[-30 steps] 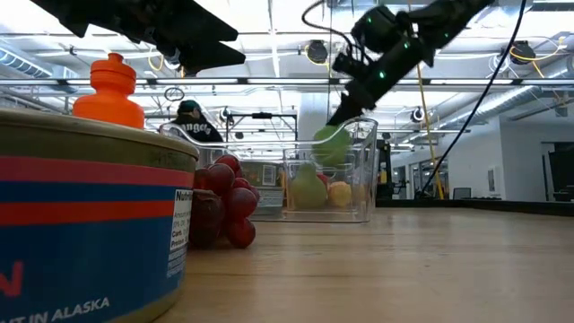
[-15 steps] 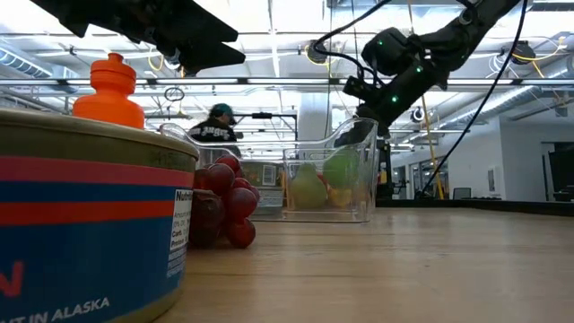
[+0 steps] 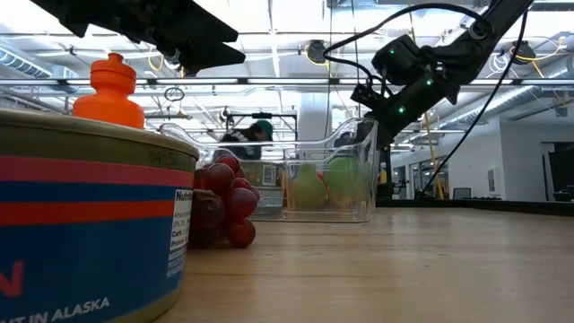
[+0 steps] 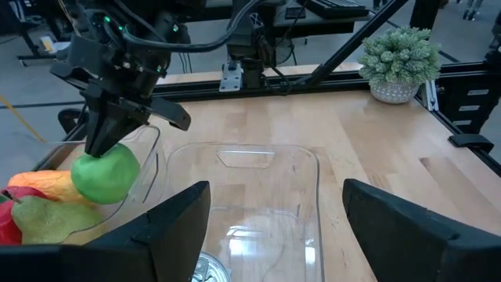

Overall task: Pick & Place Food Item
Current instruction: Put the apple into the top transparent bin

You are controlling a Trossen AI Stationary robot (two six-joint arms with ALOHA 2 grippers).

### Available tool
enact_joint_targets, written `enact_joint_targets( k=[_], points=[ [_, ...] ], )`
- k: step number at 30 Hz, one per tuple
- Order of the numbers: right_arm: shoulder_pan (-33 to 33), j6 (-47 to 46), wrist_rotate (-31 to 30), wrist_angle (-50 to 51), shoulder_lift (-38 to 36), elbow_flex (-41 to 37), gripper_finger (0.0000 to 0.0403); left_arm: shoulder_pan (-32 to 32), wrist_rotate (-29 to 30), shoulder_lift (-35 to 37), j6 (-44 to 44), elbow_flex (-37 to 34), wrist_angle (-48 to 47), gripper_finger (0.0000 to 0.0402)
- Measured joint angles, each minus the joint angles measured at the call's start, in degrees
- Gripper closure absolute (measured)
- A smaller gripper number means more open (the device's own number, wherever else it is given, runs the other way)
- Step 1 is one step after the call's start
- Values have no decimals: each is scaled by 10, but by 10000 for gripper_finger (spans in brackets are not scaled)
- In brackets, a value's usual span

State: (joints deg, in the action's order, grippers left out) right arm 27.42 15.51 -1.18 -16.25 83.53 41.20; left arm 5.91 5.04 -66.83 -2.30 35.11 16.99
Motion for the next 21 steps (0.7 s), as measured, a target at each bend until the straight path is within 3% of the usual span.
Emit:
enact_joint_targets(
  k=[13,21],
  points=[
    [0,4,20,-4,22,-6,400,0,0,0,0,0,0,100],
    [7,14,13,-72,54,-4,400,0,0,0,0,0,0,100]
  ],
)
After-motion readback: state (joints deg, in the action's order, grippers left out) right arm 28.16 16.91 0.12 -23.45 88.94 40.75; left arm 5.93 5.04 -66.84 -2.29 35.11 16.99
